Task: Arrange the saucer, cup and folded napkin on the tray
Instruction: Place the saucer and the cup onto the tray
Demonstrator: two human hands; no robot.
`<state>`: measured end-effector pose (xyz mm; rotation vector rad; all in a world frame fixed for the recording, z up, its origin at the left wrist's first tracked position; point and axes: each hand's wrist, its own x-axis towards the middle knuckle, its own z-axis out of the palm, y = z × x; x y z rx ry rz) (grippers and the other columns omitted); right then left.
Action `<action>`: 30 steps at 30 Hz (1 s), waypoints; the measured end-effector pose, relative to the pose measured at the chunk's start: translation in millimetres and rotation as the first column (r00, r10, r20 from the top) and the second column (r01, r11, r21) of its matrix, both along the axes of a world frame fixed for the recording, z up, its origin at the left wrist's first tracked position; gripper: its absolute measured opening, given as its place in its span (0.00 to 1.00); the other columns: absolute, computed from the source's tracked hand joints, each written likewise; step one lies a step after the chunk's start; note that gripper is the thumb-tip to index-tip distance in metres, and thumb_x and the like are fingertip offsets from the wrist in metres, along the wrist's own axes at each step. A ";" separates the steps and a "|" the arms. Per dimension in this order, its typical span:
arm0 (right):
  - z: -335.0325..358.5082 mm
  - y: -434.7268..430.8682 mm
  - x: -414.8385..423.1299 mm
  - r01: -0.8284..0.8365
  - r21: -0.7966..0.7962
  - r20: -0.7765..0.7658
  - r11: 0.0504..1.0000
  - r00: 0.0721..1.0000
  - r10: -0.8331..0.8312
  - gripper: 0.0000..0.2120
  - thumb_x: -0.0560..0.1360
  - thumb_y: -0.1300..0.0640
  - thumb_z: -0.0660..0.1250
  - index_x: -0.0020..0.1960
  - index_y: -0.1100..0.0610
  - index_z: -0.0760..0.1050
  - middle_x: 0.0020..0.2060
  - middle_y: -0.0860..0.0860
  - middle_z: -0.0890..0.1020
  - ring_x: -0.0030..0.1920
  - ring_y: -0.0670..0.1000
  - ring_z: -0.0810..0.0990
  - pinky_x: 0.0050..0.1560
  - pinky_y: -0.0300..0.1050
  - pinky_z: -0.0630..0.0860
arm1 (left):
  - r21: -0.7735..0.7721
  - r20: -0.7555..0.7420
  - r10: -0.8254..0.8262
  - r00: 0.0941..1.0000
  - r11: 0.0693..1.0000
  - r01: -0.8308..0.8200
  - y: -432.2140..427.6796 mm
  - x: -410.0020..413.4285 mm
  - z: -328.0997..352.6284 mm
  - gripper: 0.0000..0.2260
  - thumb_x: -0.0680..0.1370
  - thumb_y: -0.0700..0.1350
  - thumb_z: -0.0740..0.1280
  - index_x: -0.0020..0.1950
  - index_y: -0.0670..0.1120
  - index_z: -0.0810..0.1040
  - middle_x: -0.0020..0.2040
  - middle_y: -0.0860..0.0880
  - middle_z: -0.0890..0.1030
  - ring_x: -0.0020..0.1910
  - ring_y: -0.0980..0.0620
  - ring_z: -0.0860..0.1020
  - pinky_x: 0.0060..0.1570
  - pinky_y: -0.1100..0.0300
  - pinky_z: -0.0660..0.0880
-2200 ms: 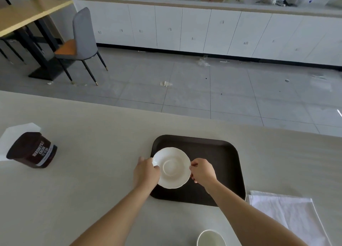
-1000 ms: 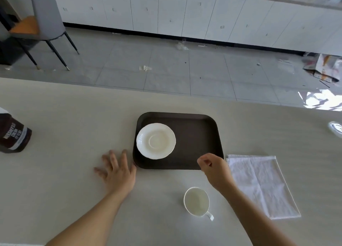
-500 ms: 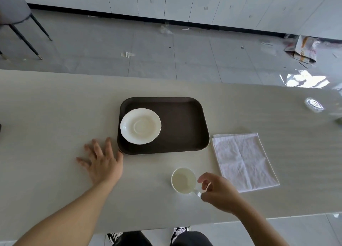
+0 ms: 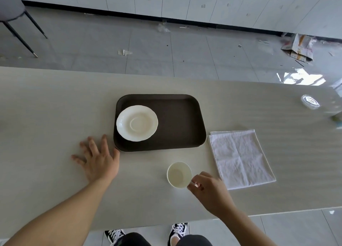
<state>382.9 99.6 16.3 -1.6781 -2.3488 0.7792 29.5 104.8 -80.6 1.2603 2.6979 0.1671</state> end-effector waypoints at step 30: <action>-1.9 137.9 -71.4 0.264 0.130 -0.141 0.956 0.959 -0.245 0.08 0.77 0.52 0.70 0.44 0.56 0.85 0.36 0.49 0.76 0.33 0.47 0.71 0.30 0.35 0.63 | 0.008 -0.008 0.014 1.000 1.000 -0.014 0.7 1.3 2.3 0.28 0.77 0.60 0.58 0.75 0.53 0.60 0.78 0.39 0.56 0.77 0.36 0.49 0.70 0.29 0.44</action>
